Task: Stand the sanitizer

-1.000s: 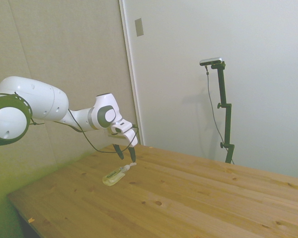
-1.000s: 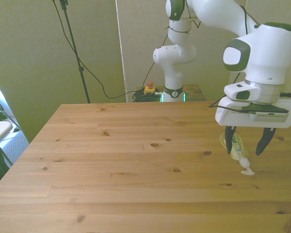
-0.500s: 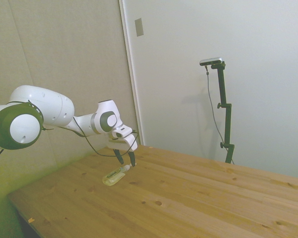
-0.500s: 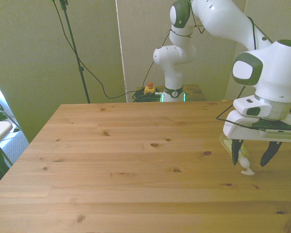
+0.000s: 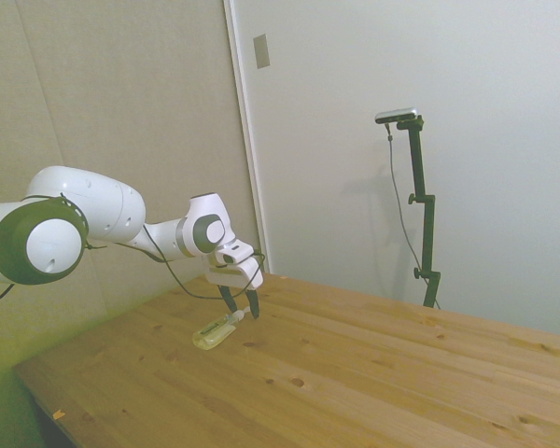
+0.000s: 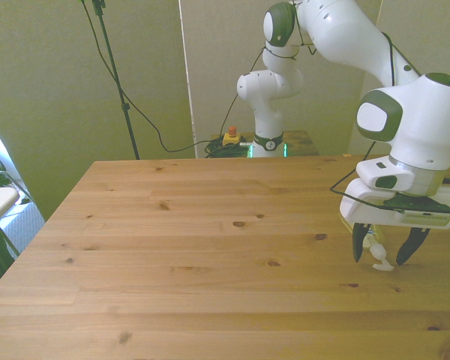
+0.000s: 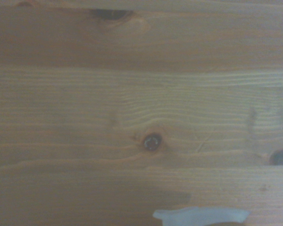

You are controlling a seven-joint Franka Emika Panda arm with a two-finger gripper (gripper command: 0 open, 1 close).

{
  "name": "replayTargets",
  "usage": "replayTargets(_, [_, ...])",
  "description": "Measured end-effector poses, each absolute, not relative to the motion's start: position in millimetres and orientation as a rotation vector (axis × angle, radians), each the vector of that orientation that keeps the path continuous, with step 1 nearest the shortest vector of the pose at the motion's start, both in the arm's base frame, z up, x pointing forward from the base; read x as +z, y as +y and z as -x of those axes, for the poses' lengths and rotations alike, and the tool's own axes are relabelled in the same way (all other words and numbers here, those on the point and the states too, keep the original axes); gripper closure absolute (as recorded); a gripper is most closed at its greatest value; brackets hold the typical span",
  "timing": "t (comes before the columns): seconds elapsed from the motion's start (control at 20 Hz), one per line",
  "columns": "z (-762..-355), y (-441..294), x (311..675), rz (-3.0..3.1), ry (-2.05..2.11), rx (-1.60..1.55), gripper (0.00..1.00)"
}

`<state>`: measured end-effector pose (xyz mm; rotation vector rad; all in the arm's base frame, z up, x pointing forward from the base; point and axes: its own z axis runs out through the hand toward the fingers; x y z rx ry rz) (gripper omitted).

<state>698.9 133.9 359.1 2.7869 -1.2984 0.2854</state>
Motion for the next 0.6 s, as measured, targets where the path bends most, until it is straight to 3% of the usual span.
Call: replayTargets(0.6, [-700.5,128.7,358.2,-2.771,-1.305,0.273,1.00])
